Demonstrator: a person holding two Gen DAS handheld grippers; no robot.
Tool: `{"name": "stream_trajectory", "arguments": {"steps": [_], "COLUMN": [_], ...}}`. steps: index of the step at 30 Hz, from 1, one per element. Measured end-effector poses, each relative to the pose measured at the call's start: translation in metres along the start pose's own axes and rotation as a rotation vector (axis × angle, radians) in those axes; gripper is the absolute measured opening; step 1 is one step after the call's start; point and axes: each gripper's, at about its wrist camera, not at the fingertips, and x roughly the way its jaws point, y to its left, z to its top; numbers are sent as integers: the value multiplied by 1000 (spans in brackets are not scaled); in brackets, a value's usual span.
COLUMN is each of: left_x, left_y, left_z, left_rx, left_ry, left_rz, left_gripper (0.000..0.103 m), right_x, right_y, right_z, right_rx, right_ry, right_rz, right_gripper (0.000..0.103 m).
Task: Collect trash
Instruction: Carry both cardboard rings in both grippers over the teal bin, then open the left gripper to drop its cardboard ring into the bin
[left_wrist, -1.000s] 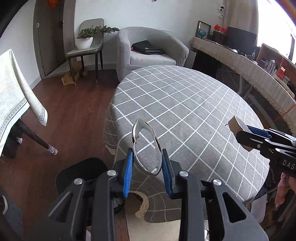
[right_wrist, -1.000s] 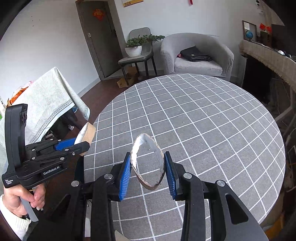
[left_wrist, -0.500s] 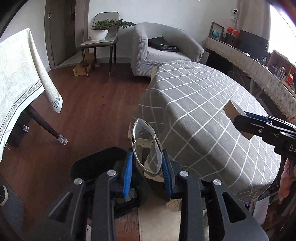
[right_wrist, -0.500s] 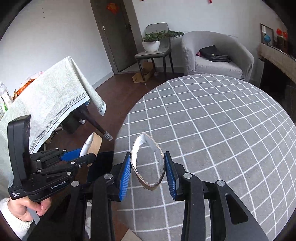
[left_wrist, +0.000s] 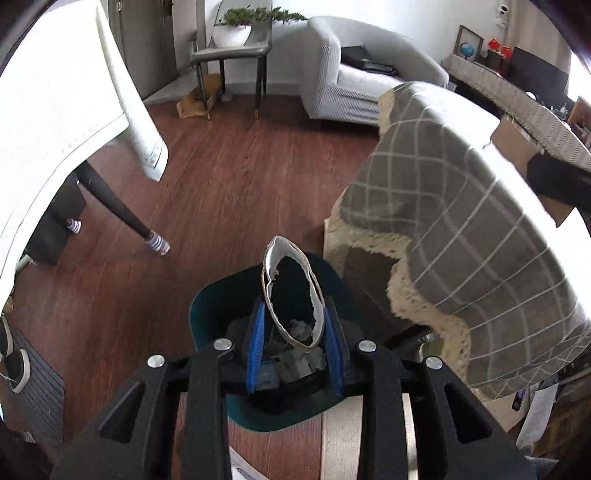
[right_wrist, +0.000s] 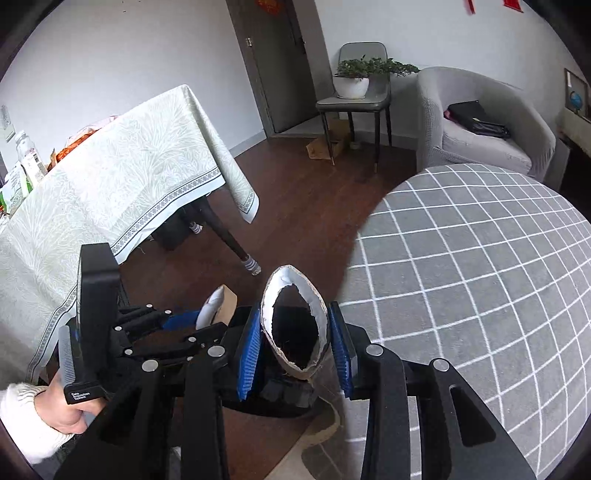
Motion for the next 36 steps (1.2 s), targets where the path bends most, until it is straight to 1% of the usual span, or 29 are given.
{"name": "stream_trajectory", "arguments": {"steps": [4,8,13,15,18,21,23,27,30,33,36], "left_x": [17,31,39,43,48,53,56,52,42,23,2], "left_y": [20,29,30,33,37,38,41,47,52,55,58], "left_z": [-12,-26,-36,-40,-46,-49,-49,-48,-46,-38,-29], "left_rx": [-42,-53,-37,-50,-69,-63,-74,-91,-98,-99,-95], "left_ry": [68,135,173,199,228,243,250,231,192,117,28], "left_rz": [-18,-29,-29,-31,-56,-63,-55,-54,-44,-37,-18], "left_gripper": [32,32,32,32,32,34,37,50,51,52,57], "right_x": [21,40,65,73,81,87,90,94,98,105,117], "right_y": [20,32,34,37,42,47,49,48,49,51,50], "right_z": [3,4,1,-1,-3,-5,-7,-8,-9,-11,-13], "right_rx": [-16,-29,-22,-28,-40,-51,-57,-56,-56,-57,-50], "right_ry": [20,48,102,118,137,153,161,174,182,194,214], "right_rz": [30,44,44,41,37,33,32,28,25,25,24], "right_gripper": [36,36,36,36,36,36,36,36,36,36,36]}}
